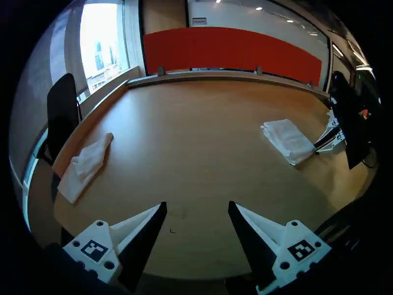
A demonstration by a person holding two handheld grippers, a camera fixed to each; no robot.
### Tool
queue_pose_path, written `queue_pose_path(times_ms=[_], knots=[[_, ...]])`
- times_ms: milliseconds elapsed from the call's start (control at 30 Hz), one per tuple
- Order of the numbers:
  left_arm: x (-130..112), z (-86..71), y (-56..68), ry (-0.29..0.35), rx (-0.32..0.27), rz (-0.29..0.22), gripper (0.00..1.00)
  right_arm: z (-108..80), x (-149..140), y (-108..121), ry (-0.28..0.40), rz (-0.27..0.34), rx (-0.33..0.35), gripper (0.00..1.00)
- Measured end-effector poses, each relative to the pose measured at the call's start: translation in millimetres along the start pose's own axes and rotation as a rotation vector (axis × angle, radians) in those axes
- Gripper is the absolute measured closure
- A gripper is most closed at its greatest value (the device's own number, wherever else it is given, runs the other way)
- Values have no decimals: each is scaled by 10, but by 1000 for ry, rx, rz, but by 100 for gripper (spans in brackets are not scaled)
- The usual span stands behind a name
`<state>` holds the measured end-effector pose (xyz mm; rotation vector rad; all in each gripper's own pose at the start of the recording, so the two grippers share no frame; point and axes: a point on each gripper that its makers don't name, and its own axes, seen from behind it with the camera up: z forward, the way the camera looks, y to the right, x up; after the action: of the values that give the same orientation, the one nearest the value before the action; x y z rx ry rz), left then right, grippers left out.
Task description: Fold towel
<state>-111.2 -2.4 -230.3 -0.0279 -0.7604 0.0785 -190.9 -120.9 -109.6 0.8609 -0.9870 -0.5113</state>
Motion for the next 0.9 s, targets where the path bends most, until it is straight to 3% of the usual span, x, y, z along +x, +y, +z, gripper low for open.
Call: queue_pose_path(times_ms=[567, 900], knots=[[8, 18, -4, -5, -3, 7, 7, 36, 20, 9, 7, 15, 2, 97], [60, 41, -6, 3, -6, 9, 7, -70, 190, 33, 59, 26, -16, 98]])
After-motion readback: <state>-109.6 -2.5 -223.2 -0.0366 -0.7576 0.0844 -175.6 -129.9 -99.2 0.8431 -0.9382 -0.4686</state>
